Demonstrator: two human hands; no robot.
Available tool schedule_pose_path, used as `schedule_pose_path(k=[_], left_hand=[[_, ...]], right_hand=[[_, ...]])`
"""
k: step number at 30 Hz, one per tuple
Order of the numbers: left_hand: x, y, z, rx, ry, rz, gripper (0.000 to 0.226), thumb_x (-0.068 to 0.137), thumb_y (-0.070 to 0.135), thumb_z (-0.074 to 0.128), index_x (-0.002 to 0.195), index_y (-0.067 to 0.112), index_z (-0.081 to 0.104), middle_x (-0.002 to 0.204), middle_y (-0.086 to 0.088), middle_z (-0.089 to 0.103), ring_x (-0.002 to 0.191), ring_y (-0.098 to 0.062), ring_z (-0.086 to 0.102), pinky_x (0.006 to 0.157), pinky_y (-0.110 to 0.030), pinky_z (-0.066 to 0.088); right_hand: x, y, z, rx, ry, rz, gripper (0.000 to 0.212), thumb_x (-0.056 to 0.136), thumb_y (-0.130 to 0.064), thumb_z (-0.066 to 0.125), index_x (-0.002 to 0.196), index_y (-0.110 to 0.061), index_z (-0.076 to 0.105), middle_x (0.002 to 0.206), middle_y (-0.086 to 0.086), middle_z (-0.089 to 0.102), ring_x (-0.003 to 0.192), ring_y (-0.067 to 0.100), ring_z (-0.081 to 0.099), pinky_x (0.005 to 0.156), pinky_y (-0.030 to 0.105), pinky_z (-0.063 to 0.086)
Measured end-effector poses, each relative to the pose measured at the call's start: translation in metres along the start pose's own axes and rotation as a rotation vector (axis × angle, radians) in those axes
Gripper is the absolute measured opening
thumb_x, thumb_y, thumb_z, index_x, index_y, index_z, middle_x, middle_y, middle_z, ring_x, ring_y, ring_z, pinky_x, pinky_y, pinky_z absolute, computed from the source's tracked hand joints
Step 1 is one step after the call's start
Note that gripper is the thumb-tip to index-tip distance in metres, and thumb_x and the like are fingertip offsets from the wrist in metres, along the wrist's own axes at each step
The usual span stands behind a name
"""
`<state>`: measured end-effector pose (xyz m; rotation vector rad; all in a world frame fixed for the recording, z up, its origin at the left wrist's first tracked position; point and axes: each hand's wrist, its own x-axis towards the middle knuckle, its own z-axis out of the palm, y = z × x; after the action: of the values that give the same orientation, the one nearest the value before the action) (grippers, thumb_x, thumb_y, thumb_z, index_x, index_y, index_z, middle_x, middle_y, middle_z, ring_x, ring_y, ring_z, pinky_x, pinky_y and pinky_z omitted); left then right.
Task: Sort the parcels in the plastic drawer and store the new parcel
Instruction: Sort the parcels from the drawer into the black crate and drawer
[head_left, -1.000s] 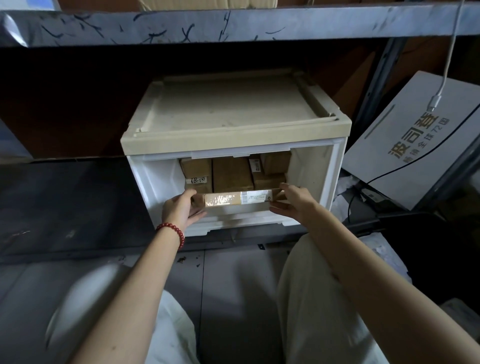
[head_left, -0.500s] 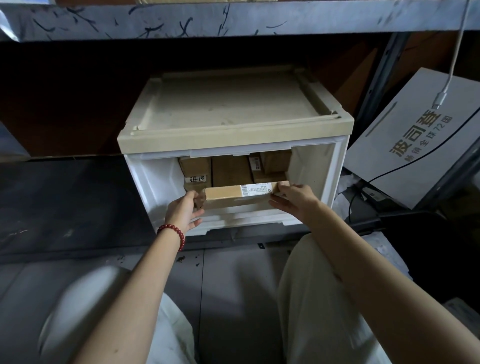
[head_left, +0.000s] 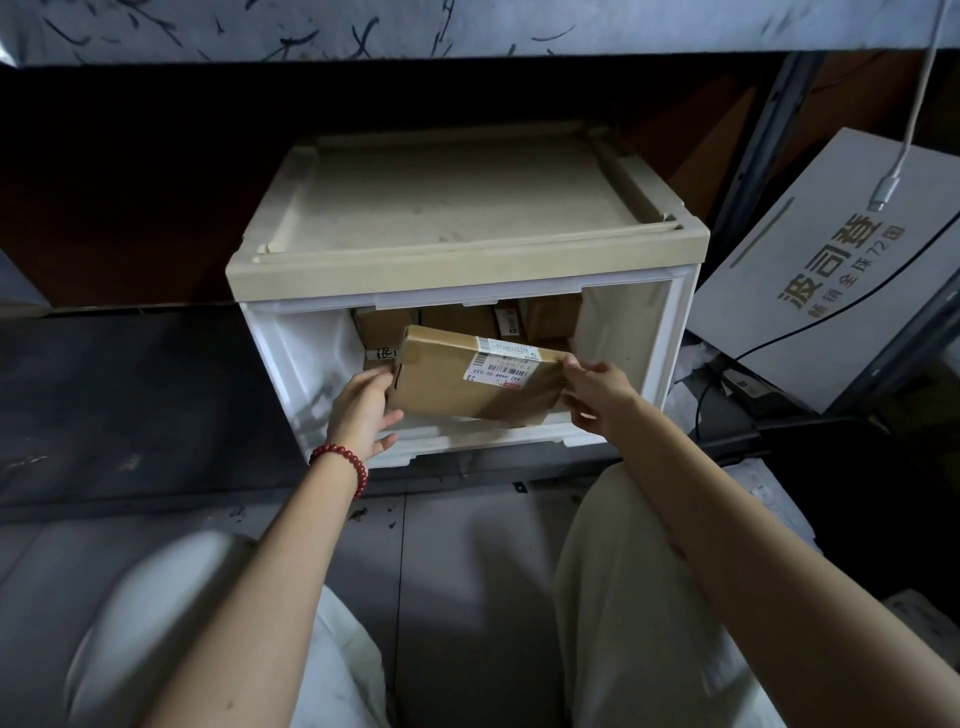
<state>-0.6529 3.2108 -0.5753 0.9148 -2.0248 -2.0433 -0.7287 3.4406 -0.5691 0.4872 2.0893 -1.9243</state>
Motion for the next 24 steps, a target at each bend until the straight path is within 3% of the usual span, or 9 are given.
schedule_pose_path(k=[3, 6, 9, 12, 16, 21, 24], left_hand=[[0.0, 0.0, 0.0, 0.018, -0.012, 0.054, 0.022, 0.099, 0.034, 0.047, 0.12, 0.037, 0.053, 0.118, 0.006, 0.05, 0.105, -0.019, 0.057, 0.081, -0.034, 0.051], [0.001, 0.0, -0.001, 0.033, 0.023, 0.082, 0.032, 0.098, 0.034, 0.048, 0.13, 0.034, 0.052, 0.121, 0.007, 0.048, 0.11, -0.019, 0.054, 0.078, -0.033, 0.052], [0.002, -0.003, -0.002, 0.06, 0.082, 0.124, 0.032, 0.096, 0.035, 0.052, 0.128, 0.032, 0.054, 0.127, 0.005, 0.051, 0.116, -0.02, 0.053, 0.067, -0.027, 0.051], [0.002, -0.003, 0.0, 0.028, 0.107, 0.147, 0.03, 0.094, 0.032, 0.056, 0.124, 0.029, 0.057, 0.128, 0.002, 0.054, 0.113, -0.018, 0.054, 0.071, -0.027, 0.05], [0.001, -0.003, 0.0, 0.035, 0.106, 0.216, 0.034, 0.094, 0.029, 0.059, 0.127, 0.02, 0.056, 0.113, 0.001, 0.057, 0.101, -0.016, 0.055, 0.07, -0.027, 0.052], [0.0, -0.003, 0.0, 0.035, 0.073, 0.254, 0.03, 0.094, 0.028, 0.059, 0.121, 0.017, 0.054, 0.115, -0.001, 0.052, 0.105, -0.016, 0.054, 0.081, -0.03, 0.051], [-0.001, 0.0, 0.002, -0.081, 0.047, 0.207, 0.032, 0.092, 0.021, 0.061, 0.121, 0.013, 0.052, 0.116, -0.004, 0.052, 0.106, -0.019, 0.057, 0.077, -0.028, 0.057]], right_hand=[[0.005, 0.002, -0.001, -0.026, -0.013, -0.014, 0.016, 0.099, -0.034, 0.051, 0.103, -0.02, 0.057, 0.074, 0.002, 0.05, 0.069, 0.012, 0.047, 0.053, 0.021, 0.038], [0.007, 0.003, 0.0, -0.026, -0.035, -0.036, 0.027, 0.099, -0.033, 0.052, 0.122, -0.022, 0.057, 0.071, 0.0, 0.048, 0.062, 0.01, 0.043, 0.052, 0.02, 0.039], [0.007, 0.003, 0.001, -0.031, -0.035, -0.069, 0.023, 0.098, -0.034, 0.053, 0.118, -0.023, 0.054, 0.075, -0.002, 0.049, 0.063, 0.009, 0.044, 0.057, 0.024, 0.043], [0.01, 0.003, 0.003, -0.033, -0.023, -0.111, 0.019, 0.097, -0.034, 0.055, 0.11, -0.02, 0.054, 0.078, -0.002, 0.05, 0.065, 0.01, 0.046, 0.058, 0.027, 0.043], [0.011, 0.003, 0.003, -0.048, -0.006, -0.132, 0.019, 0.097, -0.033, 0.055, 0.099, -0.015, 0.06, 0.096, 0.006, 0.061, 0.093, 0.019, 0.059, 0.079, 0.036, 0.051], [0.013, 0.003, 0.004, 0.022, 0.009, -0.096, 0.02, 0.096, -0.03, 0.057, 0.102, -0.012, 0.054, 0.094, 0.008, 0.059, 0.091, 0.022, 0.06, 0.072, 0.033, 0.053], [0.013, 0.003, 0.005, 0.07, -0.011, -0.09, 0.014, 0.096, -0.021, 0.057, 0.085, -0.016, 0.049, 0.083, 0.007, 0.056, 0.077, 0.02, 0.059, 0.067, 0.032, 0.054]])
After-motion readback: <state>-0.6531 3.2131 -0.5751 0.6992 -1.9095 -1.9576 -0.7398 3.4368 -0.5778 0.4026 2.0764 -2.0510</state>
